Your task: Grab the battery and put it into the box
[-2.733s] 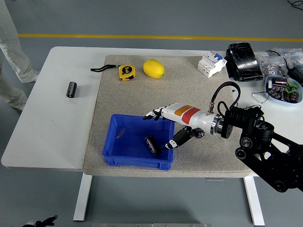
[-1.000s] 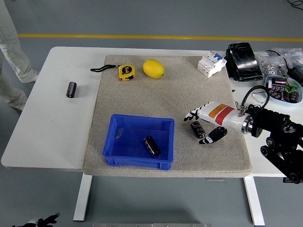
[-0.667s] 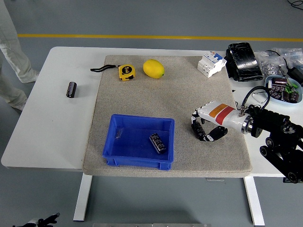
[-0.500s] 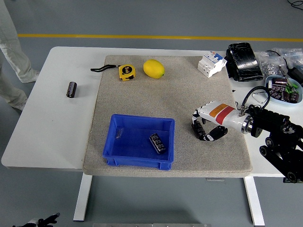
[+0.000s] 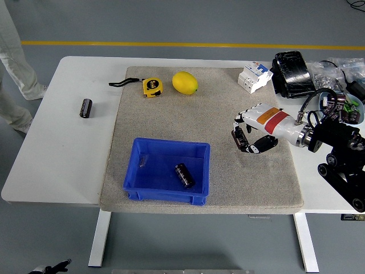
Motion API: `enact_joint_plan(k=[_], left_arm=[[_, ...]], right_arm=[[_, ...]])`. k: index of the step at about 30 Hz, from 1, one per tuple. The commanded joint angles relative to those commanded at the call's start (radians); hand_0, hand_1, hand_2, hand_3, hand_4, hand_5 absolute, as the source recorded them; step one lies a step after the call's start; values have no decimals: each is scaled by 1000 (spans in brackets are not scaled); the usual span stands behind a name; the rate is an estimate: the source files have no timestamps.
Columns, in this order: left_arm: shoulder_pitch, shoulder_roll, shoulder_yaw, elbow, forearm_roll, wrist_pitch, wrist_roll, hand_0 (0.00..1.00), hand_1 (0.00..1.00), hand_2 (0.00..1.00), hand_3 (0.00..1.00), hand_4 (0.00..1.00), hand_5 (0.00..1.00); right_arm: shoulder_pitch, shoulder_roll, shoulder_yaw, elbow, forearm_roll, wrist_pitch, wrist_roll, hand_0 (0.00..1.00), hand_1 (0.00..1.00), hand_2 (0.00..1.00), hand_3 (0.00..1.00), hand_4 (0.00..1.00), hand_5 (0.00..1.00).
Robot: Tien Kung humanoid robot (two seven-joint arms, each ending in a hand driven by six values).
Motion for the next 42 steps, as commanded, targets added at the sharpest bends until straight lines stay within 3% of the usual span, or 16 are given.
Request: enact_joint_plan(k=[4,9,10,11,16,17,21,22,23,28,29,38,42], left_arm=[[2,1,-2,0,3,0,0,803,776,803,629,720,605],[3,2,-4,-1,9,-1,2,803,776,803,629,720,607],[3,2,-3,-1,10,-1,3,803,776,803,629,720,607],[3,2,-3,-2,10,-2,3,803,776,803,630,720,607],[4,4,-2,-3,11,-2,6,803,776,803,630,720,607],[3,4,-1,-4,11,-3,6,803,777,803,629,720,607],[-1,6,4,-5,2,-2,6,803,777,803,629,720,607],[-2,6,5,-5,1,-2,6,803,777,803,629,720,607],[-2,6,5,-5,-1,-2,6,803,776,803,630,720,606],[-4,7,8,-5,-9,0,5,803,776,803,630,720,606],[-4,7,8,-5,-9,0,5,799,776,803,630,721,608],[-2,6,12,-6,-13,-1,6,798,776,802,632,721,607],[-2,5,14,-4,-18,1,4,797,776,803,632,720,606]], right_arm=[[14,-3,26,86,11,37,-25,291,359,418,407,629,2],[37,17,14,197,15,124,-72,326,374,433,423,653,2],[41,22,4,210,17,138,-79,326,374,433,423,653,2],[45,29,-7,225,17,157,-89,365,449,514,530,690,15],[75,70,-86,249,8,219,-113,365,449,514,530,690,15],[83,79,-103,249,3,229,-116,422,595,761,810,945,160],[104,104,-147,246,16,277,-137,422,595,761,810,945,160],[106,106,-152,245,20,282,-138,422,595,761,810,945,160],[108,108,-156,245,24,285,-139,579,671,899,950,998,206],[108,106,-158,242,35,288,-137,579,671,899,950,998,206],[108,105,-156,240,35,289,-138,699,745,970,998,998,215],[98,81,-69,236,28,292,-141,712,751,975,998,998,213],[81,58,19,220,26,289,-142,714,749,972,998,998,218]])
